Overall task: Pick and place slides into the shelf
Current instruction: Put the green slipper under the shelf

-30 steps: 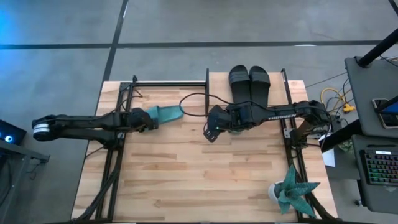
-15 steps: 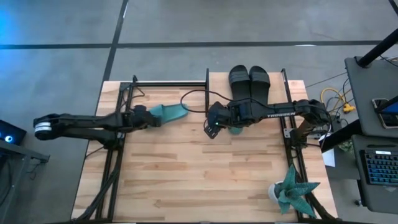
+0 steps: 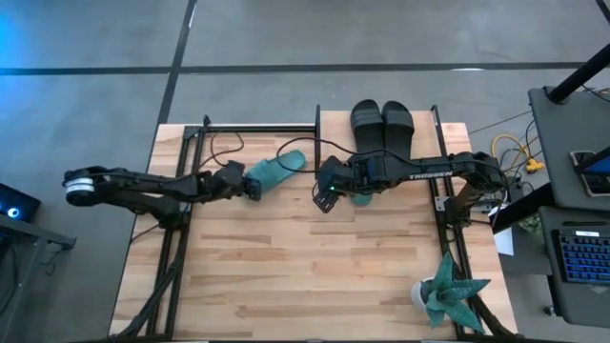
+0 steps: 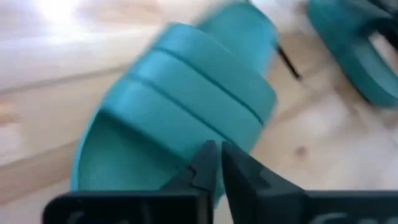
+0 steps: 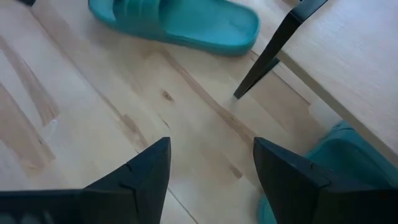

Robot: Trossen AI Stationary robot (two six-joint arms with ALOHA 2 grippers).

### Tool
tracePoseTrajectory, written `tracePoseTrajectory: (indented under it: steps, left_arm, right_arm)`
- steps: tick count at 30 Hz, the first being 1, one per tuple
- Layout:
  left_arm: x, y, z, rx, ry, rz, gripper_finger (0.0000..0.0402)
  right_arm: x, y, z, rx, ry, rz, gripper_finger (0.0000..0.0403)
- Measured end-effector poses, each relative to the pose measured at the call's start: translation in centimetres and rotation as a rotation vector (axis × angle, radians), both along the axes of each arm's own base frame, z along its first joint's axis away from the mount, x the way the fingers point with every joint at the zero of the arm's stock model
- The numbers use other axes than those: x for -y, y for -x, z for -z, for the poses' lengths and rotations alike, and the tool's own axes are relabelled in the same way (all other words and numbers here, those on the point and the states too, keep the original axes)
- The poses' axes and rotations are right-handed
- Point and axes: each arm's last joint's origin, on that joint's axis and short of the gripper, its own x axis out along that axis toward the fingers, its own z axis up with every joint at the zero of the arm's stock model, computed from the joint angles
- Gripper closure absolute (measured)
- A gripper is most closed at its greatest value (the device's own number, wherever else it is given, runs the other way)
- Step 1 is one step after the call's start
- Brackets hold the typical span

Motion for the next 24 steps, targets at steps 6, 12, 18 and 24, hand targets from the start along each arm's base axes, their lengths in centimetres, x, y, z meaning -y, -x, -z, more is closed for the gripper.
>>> tracePoseTrajectory:
  steps: [6,12,18,24]
  left_arm:
    - [0.0,-1.6,-0.7,0.077,-0.005,0.104,0.0401]
    - [0.0,-1.6,-3.1,0.167,-0.071,0.135,0.0401]
    - [0.9,-0.4,-4.5,-0.051,-0.405,0.354,0.0401]
    - [2.2,0.9,-5.0,-0.456,-0.506,0.612,0.0363]
  right_arm:
    - [0.0,0.1,0.1,-0.018,0.0,0.0,0.0184]
    - [0.0,0.1,0.1,-0.018,-0.001,0.0,0.0184]
    - [-0.1,0.3,0.1,-0.034,-0.001,-0.002,0.0184]
    - [-0.1,0.6,0.3,-0.075,0.0,-0.002,0.0184]
